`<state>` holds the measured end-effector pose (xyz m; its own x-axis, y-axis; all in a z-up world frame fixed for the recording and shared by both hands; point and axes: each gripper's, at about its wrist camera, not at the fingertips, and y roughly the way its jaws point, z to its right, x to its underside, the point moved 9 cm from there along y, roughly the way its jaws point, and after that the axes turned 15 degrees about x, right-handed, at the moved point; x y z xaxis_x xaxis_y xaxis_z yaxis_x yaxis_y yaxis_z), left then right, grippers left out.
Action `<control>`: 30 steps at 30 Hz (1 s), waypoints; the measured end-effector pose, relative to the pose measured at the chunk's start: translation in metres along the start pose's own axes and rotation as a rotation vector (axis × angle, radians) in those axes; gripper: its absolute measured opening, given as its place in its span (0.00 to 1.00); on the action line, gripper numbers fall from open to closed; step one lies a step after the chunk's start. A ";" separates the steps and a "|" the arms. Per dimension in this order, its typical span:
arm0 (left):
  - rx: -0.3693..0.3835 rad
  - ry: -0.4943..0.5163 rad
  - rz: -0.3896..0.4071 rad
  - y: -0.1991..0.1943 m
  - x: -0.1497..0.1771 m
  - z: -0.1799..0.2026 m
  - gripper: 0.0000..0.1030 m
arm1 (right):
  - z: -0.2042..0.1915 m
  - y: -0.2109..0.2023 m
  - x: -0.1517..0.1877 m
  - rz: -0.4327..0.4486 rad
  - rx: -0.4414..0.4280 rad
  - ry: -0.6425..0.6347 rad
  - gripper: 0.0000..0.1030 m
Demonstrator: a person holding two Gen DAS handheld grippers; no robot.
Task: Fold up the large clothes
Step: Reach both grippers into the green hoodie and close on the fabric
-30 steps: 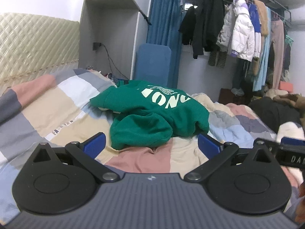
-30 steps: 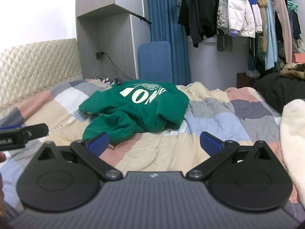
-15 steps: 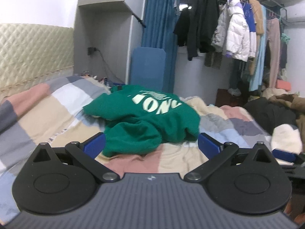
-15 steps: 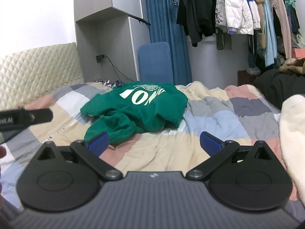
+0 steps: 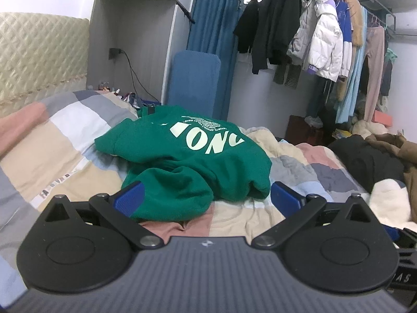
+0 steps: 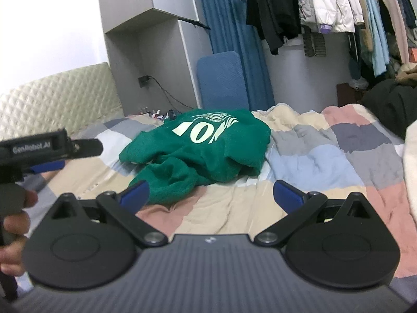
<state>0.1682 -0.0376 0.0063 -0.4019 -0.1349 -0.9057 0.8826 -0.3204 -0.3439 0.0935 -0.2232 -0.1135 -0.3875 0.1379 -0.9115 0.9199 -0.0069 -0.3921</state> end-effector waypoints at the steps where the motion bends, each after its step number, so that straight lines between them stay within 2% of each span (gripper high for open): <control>1: 0.002 -0.002 -0.007 0.007 -0.002 -0.004 1.00 | -0.002 0.006 -0.004 -0.005 0.005 -0.003 1.00; 5: 0.020 -0.030 -0.050 0.041 -0.014 -0.029 1.00 | -0.009 0.036 -0.021 -0.049 0.004 0.024 1.00; 9: 0.033 -0.105 -0.089 0.085 -0.020 -0.069 1.00 | -0.017 0.088 -0.032 -0.166 0.004 0.109 1.00; 15: 0.040 -0.190 -0.139 0.160 -0.005 -0.135 1.00 | -0.026 0.160 -0.020 -0.232 0.050 0.119 1.00; 20: 0.017 -0.180 -0.167 0.205 0.025 -0.179 1.00 | -0.049 0.213 0.008 -0.284 -0.048 0.183 1.00; 23: -0.017 -0.169 -0.133 0.218 0.035 -0.206 1.00 | -0.067 0.243 0.026 -0.310 -0.121 0.176 1.00; 26: -0.050 -0.162 -0.139 0.239 0.050 -0.231 1.00 | -0.079 0.266 0.042 -0.360 -0.199 0.206 1.00; 28: -0.060 -0.210 -0.159 0.249 0.067 -0.249 1.00 | -0.089 0.274 0.052 -0.386 -0.235 0.217 1.00; 30: -0.036 -0.268 -0.189 0.258 0.081 -0.261 1.00 | -0.104 0.277 0.056 -0.363 -0.268 0.168 0.99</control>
<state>0.4269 0.1134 -0.2206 -0.6049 -0.3197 -0.7293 0.7926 -0.3304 -0.5126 0.3324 -0.1139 -0.2604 -0.6920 0.2425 -0.6800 0.7184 0.3243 -0.6154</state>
